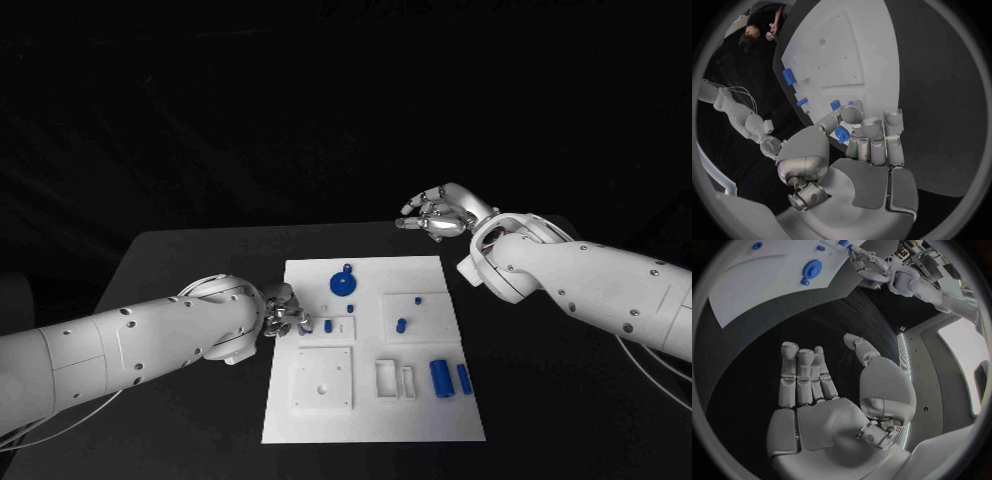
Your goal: Assemble the parts on the task board
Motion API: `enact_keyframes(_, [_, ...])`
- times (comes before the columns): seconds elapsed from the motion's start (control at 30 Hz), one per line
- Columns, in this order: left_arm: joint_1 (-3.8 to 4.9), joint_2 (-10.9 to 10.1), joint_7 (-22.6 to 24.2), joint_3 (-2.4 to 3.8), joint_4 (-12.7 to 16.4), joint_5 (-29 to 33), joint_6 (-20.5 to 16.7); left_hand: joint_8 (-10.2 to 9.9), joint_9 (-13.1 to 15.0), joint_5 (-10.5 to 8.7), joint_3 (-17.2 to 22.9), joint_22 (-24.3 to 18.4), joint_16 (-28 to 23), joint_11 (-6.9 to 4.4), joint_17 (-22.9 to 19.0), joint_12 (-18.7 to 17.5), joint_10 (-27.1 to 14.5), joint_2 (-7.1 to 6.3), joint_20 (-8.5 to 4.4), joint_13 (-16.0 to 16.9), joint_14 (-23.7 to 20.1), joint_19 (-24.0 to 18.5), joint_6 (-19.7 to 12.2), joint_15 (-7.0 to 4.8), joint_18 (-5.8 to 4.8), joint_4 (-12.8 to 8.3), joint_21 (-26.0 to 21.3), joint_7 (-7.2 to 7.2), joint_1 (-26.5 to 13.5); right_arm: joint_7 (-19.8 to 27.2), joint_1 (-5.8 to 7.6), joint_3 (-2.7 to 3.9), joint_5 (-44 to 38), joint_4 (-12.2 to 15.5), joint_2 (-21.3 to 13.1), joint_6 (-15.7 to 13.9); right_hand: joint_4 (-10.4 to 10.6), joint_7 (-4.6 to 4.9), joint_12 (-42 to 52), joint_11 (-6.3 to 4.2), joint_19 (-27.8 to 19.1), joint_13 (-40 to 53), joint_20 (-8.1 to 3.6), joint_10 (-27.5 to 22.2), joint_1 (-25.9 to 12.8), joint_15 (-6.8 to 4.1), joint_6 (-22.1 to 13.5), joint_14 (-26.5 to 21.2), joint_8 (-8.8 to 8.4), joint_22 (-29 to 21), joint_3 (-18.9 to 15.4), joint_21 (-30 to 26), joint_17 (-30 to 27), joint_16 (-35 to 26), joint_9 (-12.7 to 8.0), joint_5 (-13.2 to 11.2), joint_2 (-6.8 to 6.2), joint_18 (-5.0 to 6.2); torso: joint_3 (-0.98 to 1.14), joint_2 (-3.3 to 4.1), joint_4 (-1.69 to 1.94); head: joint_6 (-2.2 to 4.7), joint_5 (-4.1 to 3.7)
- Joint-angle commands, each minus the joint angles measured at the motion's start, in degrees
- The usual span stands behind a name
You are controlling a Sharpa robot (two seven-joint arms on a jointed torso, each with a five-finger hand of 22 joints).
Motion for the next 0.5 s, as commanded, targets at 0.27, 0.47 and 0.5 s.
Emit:
enact_keyframes(0.27, [-0.19, 0.1, 0.4, -0.01, 0.9, -0.7, -2.5, 0.8, -0.1, 0.71, 0.5, 0.9, 0.7, -0.18, 0.4, 1.0, 0.4, 0.75, -6.95, 0.5, 0.5, 0.8, 10.2, -1.00, 0.19, 0.1, 0.4, -2.61, -0.3, 0.3, -0.03, 0.02, -0.3, 0.2, -0.1, 0.6, 0.3, 0.43, 0.3, -0.05, 0.0, -0.1, -0.30, -0.5, 0.3, -0.06, 0.0, -0.3, 0.28, 1.1, -0.1, -0.3, -0.1, 0.2, -0.1, 0.3, 0.35, 2.67, 0.04, 0.01, 0.03, 0.02, 0.07])
enact_keyframes(0.47, [-0.21, 0.3, 0.2, -0.05, 0.8, -0.9, -1.9, 1.1, -0.1, 0.79, 0.5, 0.9, 0.9, -0.30, 0.5, 1.3, 0.4, 0.81, -7.00, 0.7, 0.7, 1.0, 10.3, -1.16, 0.25, 0.2, 0.6, -2.72, -0.4, 0.3, -0.03, 0.02, -0.3, 0.2, -0.1, 0.6, 0.3, 0.43, 0.3, -0.05, 0.0, -0.1, -0.30, -0.5, 0.3, -0.06, 0.0, -0.3, 0.29, 1.1, -0.1, -0.3, -0.1, 0.2, -0.1, 0.3, 0.35, 2.67, 0.04, -0.01, -0.01, 0.06, 0.10])
enact_keyframes(0.5, [-0.21, 0.3, 0.2, -0.06, 0.7, -0.9, -1.9, 1.1, -0.1, 0.79, 0.5, 0.9, 0.9, -0.30, 0.5, 1.3, 0.4, 0.81, -7.00, 0.7, 0.7, 1.0, 10.3, -1.17, 0.25, 0.2, 0.6, -2.72, -0.4, 0.3, -0.03, 0.02, -0.3, 0.3, -0.1, 0.7, 0.3, 0.43, 0.3, -0.05, 0.0, -0.1, -0.29, -0.5, 0.3, -0.06, 0.0, -0.3, 0.29, 1.1, -0.1, -0.3, -0.1, 0.2, -0.1, 0.3, 0.35, 2.67, 0.04, 0.00, 0.00, 0.06, 0.09])
